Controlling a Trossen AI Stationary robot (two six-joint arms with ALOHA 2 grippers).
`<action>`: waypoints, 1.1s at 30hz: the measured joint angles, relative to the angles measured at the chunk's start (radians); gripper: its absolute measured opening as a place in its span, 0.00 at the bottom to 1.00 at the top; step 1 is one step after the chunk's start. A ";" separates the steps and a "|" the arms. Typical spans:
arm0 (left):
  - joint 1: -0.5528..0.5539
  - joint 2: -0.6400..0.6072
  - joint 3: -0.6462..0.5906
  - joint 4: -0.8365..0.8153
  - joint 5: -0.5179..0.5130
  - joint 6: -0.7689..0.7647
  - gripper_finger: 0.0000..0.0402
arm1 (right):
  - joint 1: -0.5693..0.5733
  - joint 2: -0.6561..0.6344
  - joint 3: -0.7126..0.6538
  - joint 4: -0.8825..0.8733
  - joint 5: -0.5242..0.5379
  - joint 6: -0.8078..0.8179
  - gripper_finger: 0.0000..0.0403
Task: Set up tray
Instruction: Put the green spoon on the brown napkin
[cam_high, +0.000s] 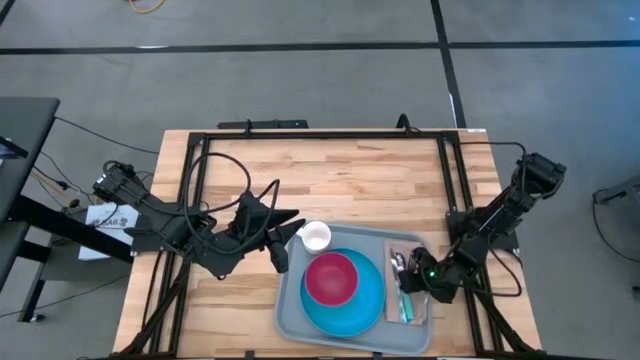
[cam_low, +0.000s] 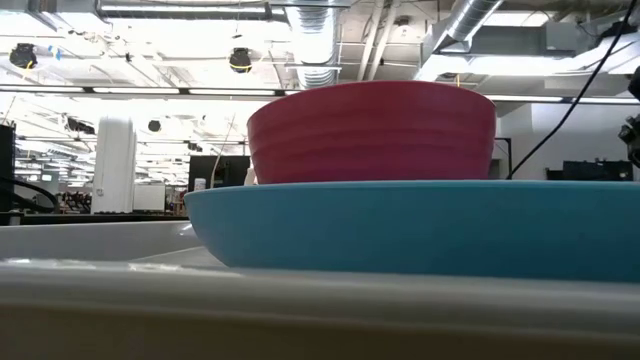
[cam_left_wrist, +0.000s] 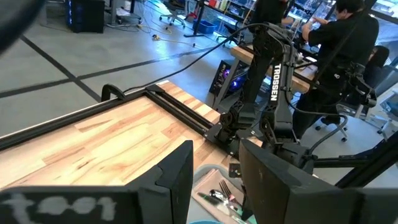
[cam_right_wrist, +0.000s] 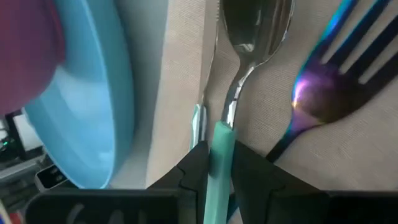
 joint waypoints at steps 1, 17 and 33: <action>0.000 0.000 0.000 0.001 0.000 0.000 0.29 | 0.000 0.005 0.000 0.018 0.006 -0.005 0.15; 0.002 0.000 0.000 0.002 -0.002 0.000 0.29 | -0.024 0.013 -0.004 0.156 0.013 -0.027 0.15; 0.002 0.000 0.000 0.002 0.017 -0.008 0.29 | -0.066 0.013 -0.003 0.233 -0.067 -0.221 0.16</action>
